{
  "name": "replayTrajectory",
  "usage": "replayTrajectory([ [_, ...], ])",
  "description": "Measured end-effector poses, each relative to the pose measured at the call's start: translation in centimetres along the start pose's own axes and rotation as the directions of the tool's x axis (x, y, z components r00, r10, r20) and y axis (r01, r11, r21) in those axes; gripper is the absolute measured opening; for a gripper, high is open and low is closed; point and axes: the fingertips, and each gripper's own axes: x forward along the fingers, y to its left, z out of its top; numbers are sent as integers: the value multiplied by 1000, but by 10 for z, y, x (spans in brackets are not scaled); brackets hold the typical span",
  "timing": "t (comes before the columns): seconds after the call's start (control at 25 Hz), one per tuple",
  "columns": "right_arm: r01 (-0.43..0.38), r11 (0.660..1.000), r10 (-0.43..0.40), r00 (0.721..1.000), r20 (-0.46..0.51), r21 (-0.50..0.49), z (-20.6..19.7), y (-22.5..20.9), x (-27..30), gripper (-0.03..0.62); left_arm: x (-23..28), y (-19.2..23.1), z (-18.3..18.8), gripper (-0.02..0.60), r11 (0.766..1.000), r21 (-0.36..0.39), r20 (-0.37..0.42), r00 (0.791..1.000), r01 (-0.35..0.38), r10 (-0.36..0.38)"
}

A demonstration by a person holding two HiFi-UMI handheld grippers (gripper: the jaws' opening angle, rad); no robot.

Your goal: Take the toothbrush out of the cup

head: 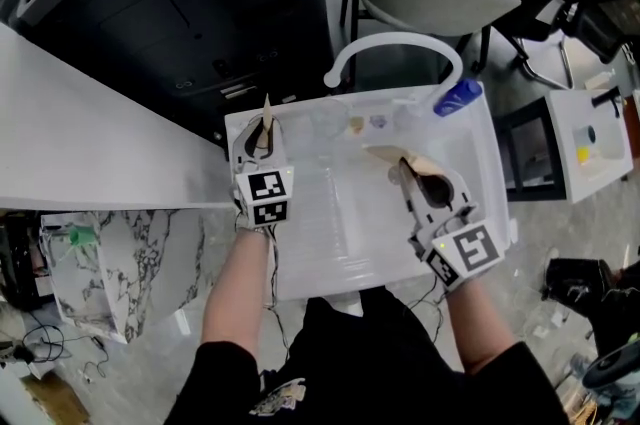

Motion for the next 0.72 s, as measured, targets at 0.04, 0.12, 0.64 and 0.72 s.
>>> replayTrajectory([
  [0.04, -3, 1000, 3, 1000, 3, -1, 1, 2, 1, 25, -3, 2, 3, 52, 1000, -7, 10, 1000, 0, 0],
  [0.12, -10, 1000, 10, 1000, 8, -5, 4, 7, 3, 25, -11, 6, 11, 52, 1000, -31, 30, 1000, 3, -2],
  [0.64, -40, 999, 41, 998, 50, -22, 19, 50, 12, 25, -86, 44, 80, 49, 978, -198, 206, 978, 60, -18],
  [0.72, -41, 999, 42, 997, 58, -21, 21, 56, 11, 25, -99, 47, 86, 49, 975, -209, 227, 974, 70, -22],
])
